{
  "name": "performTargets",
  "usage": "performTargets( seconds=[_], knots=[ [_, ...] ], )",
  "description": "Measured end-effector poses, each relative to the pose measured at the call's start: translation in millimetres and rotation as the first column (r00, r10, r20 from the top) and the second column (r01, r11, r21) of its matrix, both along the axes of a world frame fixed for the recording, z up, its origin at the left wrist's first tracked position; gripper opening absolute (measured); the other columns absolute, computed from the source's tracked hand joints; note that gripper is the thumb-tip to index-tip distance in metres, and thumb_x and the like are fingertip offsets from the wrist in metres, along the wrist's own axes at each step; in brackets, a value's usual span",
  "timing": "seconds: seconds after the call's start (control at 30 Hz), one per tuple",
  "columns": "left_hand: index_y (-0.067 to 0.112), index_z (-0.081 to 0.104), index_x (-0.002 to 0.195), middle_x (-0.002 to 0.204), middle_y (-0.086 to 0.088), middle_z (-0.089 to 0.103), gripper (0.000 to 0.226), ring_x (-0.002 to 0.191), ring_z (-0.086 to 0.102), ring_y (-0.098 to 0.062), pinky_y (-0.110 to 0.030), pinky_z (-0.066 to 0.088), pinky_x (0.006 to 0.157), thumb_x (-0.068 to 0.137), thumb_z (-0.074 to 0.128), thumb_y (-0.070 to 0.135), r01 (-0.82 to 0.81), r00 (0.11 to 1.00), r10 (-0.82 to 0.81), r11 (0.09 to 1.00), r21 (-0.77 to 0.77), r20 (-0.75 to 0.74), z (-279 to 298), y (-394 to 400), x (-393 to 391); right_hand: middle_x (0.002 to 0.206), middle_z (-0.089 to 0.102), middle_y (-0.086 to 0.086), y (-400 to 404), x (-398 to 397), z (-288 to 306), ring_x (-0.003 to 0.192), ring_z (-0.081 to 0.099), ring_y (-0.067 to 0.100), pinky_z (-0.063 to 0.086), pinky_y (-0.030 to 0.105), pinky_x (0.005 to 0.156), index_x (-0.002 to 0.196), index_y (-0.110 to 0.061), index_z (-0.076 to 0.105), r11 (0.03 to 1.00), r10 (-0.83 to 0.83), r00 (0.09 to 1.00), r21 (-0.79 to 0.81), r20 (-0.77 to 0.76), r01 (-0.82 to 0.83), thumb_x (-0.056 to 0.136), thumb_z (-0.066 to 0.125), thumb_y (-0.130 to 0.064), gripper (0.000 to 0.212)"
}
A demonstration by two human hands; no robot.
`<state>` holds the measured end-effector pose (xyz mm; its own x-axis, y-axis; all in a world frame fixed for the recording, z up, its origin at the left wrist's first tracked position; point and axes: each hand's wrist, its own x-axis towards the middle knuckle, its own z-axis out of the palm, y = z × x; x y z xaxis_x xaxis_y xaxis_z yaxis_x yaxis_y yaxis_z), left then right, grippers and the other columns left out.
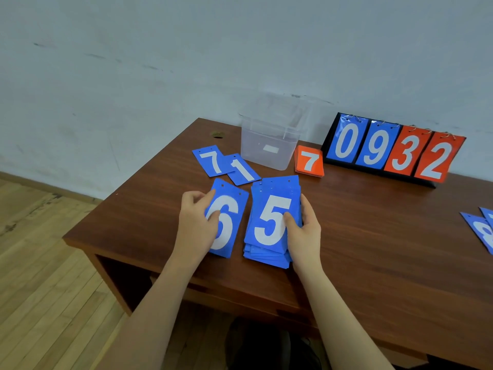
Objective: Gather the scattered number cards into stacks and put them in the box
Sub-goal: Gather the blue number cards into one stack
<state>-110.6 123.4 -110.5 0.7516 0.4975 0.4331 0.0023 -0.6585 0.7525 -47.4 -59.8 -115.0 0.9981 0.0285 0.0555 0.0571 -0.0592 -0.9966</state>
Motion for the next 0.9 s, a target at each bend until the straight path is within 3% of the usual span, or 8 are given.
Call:
performTargets(
  seconds=[0.1, 0.17, 0.23, 0.4, 0.53, 0.67, 0.77, 0.9],
  knots=[
    [0.009, 0.052, 0.130, 0.112, 0.001, 0.042, 0.047, 0.104, 0.047, -0.007, -0.006, 0.044, 0.077, 0.084, 0.064, 0.006, 0.037, 0.990, -0.021, 0.992, -0.118, 0.141, 18.0, -3.6, -1.2, 0.124, 0.055, -0.010, -0.2, 0.8, 0.6, 0.097, 0.061, 0.003, 0.054, 0.013, 0.062, 0.142, -0.025, 0.037, 1.000, -0.001, 1.000, 0.004, 0.006, 0.001, 0.094, 0.054, -0.015, 0.052],
    [0.011, 0.050, 0.131, 0.112, 0.003, 0.042, 0.048, 0.105, 0.049, -0.007, -0.017, 0.049, 0.079, 0.085, 0.064, 0.010, 0.112, 0.986, -0.085, 0.974, -0.197, 0.142, 27.2, -12.0, 1.1, 0.127, 0.056, -0.008, 1.4, -0.1, 2.0, 0.100, 0.062, 0.006, 0.056, 0.016, 0.065, 0.141, -0.025, 0.037, 1.000, 0.010, 1.000, 0.020, 0.004, -0.010, 0.094, 0.054, -0.016, 0.051],
    [0.013, 0.048, 0.133, 0.112, 0.006, 0.041, 0.050, 0.103, 0.048, -0.004, -0.018, 0.047, 0.082, 0.086, 0.064, 0.011, 0.143, 0.988, -0.123, 0.962, -0.231, 0.097, 30.4, -23.6, 7.3, 0.126, 0.058, -0.007, 4.4, -1.1, 4.7, 0.102, 0.064, 0.008, 0.058, 0.022, 0.070, 0.140, -0.026, 0.040, 0.997, 0.028, 1.000, 0.066, 0.003, -0.028, 0.095, 0.053, -0.015, 0.048],
    [0.008, 0.043, 0.136, 0.116, 0.000, 0.040, 0.052, 0.102, 0.044, -0.006, -0.004, 0.029, 0.086, 0.088, 0.061, 0.009, 0.140, 0.990, -0.138, 0.984, -0.109, 0.023, 22.7, -43.6, 26.2, 0.121, 0.063, -0.007, 10.0, 1.9, 15.8, 0.097, 0.068, 0.011, 0.059, 0.027, 0.070, 0.136, -0.027, 0.045, 0.983, 0.035, 0.999, 0.178, 0.001, -0.035, 0.095, 0.053, -0.016, 0.043],
    [0.013, 0.042, 0.138, 0.121, -0.001, 0.040, 0.052, 0.108, 0.041, -0.010, -0.011, 0.033, 0.090, 0.090, 0.059, 0.021, 0.122, 0.992, -0.124, 0.989, -0.082, -0.027, 18.2, -45.1, 41.7, 0.124, 0.060, -0.006, 11.6, 12.7, 17.4, 0.102, 0.065, 0.007, 0.057, 0.020, 0.069, 0.136, -0.023, 0.045, 0.994, 0.019, 0.997, 0.106, 0.073, -0.027, 0.090, 0.061, -0.009, 0.051],
    [0.026, 0.036, 0.140, 0.147, -0.004, 0.026, 0.048, 0.136, 0.019, -0.025, -0.042, 0.018, 0.110, 0.095, 0.040, 0.041, 0.033, 0.937, 0.006, 0.994, 0.103, -0.349, 9.5, -19.8, 79.0, 0.125, 0.060, -0.005, 6.4, 37.4, 12.5, 0.103, 0.064, 0.009, 0.057, 0.019, 0.069, 0.137, -0.023, 0.045, 0.995, -0.057, 0.996, 0.080, 0.062, 0.052, 0.091, 0.059, -0.011, 0.049],
    [0.028, 0.027, 0.144, 0.156, 0.000, 0.012, 0.050, 0.143, 0.001, -0.025, -0.046, 0.005, 0.113, 0.097, 0.025, 0.046, 0.133, 0.838, 0.006, 0.967, 0.216, -0.545, 0.0, -4.3, 107.7, 0.128, 0.058, -0.005, 0.8, 56.3, 10.8, 0.105, 0.061, 0.008, 0.056, 0.016, 0.070, 0.137, -0.024, 0.045, 0.997, -0.079, 0.995, 0.013, 0.063, 0.079, 0.092, 0.058, -0.013, 0.049],
    [0.027, 0.023, 0.146, 0.157, 0.003, 0.011, 0.055, 0.145, 0.000, -0.020, -0.046, 0.001, 0.114, 0.097, 0.016, 0.051, 0.284, 0.771, -0.025, 0.908, 0.309, -0.636, -5.4, -1.2, 134.3, 0.131, 0.056, -0.004, -5.8, 71.9, 8.0, 0.101, 0.058, 0.004, 0.052, 0.008, 0.063, 0.139, -0.020, 0.043, 0.993, -0.107, 0.993, -0.043, 0.055, 0.109, 0.092, 0.057, -0.012, 0.049]
  ],
)
